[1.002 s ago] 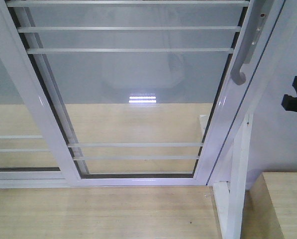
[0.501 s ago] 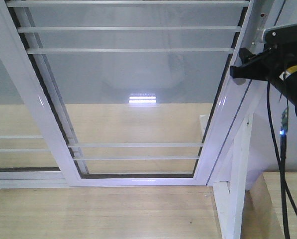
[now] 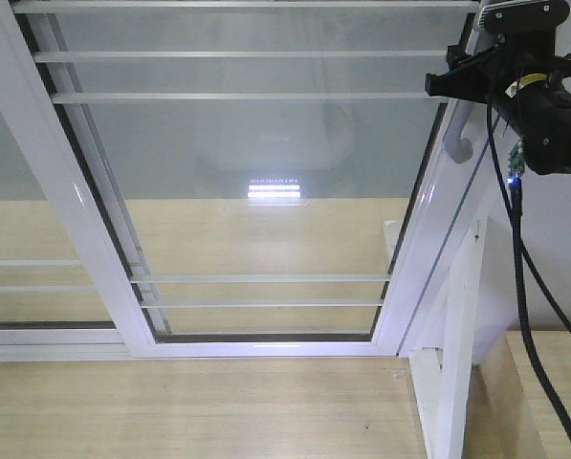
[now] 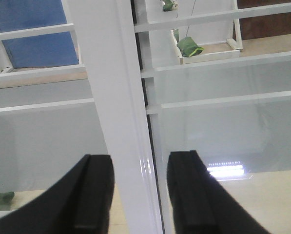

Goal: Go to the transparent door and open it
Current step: 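Reach the right gripper to the silver door handle and close on it, then slide the door along its track with the right gripper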

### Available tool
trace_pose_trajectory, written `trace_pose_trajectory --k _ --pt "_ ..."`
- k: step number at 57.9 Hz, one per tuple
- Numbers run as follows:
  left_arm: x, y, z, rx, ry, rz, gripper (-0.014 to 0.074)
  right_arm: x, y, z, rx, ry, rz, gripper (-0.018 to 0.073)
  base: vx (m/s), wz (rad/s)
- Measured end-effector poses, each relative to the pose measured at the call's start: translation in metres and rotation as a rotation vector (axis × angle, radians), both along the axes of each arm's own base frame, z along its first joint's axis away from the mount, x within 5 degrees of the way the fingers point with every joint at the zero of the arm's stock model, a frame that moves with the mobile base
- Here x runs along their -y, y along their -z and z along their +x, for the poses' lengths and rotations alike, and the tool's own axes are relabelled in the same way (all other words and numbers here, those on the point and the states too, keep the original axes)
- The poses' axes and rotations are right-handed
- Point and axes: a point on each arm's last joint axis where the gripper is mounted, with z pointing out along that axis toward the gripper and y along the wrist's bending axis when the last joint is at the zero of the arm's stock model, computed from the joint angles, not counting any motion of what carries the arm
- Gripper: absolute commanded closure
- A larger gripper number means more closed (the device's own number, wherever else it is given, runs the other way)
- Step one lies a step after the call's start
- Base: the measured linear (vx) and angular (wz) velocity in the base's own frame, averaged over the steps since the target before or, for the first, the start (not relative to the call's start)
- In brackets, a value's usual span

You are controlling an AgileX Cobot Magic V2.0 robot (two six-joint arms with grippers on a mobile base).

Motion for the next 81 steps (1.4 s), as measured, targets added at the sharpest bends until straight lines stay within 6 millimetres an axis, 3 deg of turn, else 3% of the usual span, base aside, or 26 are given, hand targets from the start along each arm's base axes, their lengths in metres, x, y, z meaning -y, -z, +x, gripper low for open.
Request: trace_pose_trajectory --k 11,25,41,81 --pt "0.000 0.000 0.000 0.000 0.000 0.000 0.0188 0.000 -0.001 0.001 0.002 0.001 0.006 0.0132 0.00 0.00" --pt "0.000 0.000 0.000 0.000 0.000 0.000 0.0188 -0.002 0.002 0.005 0.006 -0.020 -0.021 0.0210 0.00 0.00" --pt "0.000 0.000 0.000 0.000 0.000 0.000 0.0188 -0.011 0.004 0.010 0.020 -0.034 -0.010 0.0216 0.00 0.00" --pt "0.000 0.000 0.000 0.000 0.000 0.000 0.0188 -0.075 0.005 0.001 0.040 -0.190 -0.017 0.0216 0.00 0.00"
